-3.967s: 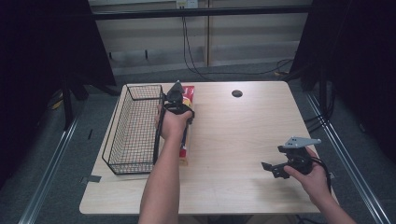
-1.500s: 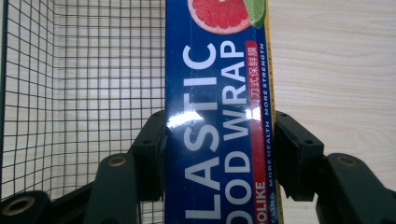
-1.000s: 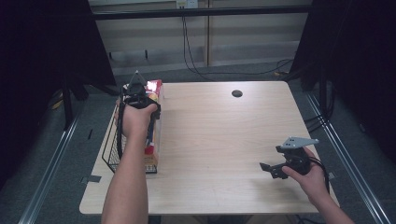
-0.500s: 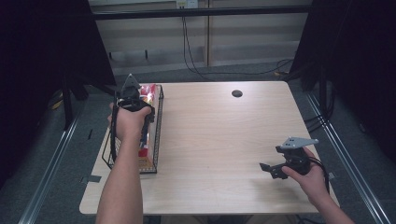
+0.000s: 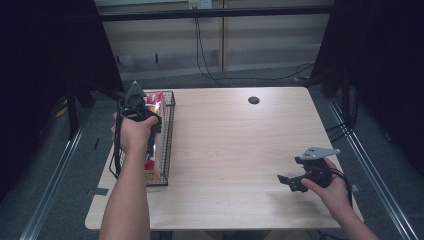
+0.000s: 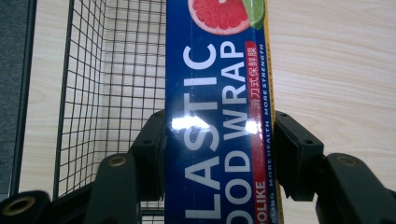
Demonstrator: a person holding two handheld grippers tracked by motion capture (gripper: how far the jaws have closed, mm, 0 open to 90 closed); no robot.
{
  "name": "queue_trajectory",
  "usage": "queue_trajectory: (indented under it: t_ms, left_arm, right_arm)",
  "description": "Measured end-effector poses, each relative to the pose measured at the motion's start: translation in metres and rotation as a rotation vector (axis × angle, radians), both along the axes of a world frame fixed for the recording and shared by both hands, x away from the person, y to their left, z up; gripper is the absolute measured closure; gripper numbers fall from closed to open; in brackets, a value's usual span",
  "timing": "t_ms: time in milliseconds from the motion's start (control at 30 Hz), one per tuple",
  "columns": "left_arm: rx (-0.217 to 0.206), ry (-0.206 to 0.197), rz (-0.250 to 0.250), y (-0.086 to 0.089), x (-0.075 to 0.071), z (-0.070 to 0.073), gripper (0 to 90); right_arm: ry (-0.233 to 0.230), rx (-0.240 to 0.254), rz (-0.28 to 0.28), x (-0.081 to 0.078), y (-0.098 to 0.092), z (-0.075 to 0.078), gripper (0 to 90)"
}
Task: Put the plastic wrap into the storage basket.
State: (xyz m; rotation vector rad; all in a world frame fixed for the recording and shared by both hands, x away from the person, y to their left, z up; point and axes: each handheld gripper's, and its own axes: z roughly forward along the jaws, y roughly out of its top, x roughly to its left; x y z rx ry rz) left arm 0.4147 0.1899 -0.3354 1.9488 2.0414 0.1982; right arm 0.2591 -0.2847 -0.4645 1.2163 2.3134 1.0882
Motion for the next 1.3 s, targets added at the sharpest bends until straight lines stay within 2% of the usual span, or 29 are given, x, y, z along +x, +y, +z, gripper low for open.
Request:
queue_trajectory:
  t_ms: [267, 767, 867, 1300]
  left_arm:
    - [0.003, -0.002, 0.003, 0.007, -0.002, -0.002, 44.7]
    - [-0.015, 0.022, 0.018, 0.018, -0.005, -0.020, 44.6]
    - [0.000, 0.025, 0.013, 0.019, -0.004, -0.023, 44.6]
    - [0.008, 0.041, 0.016, 0.021, -0.002, -0.037, 44.4]
  right_arm:
    - [-0.003, -0.001, -0.002, 0.000, 0.001, -0.001, 3.6]
    - [-0.005, 0.003, 0.004, -0.001, 0.001, -0.001, 3.6]
    - [-0.002, 0.002, 0.001, -0.001, 0.002, -0.001, 3.6]
    - [-0.004, 0.000, 0.003, -0.001, 0.001, -0.001, 3.6]
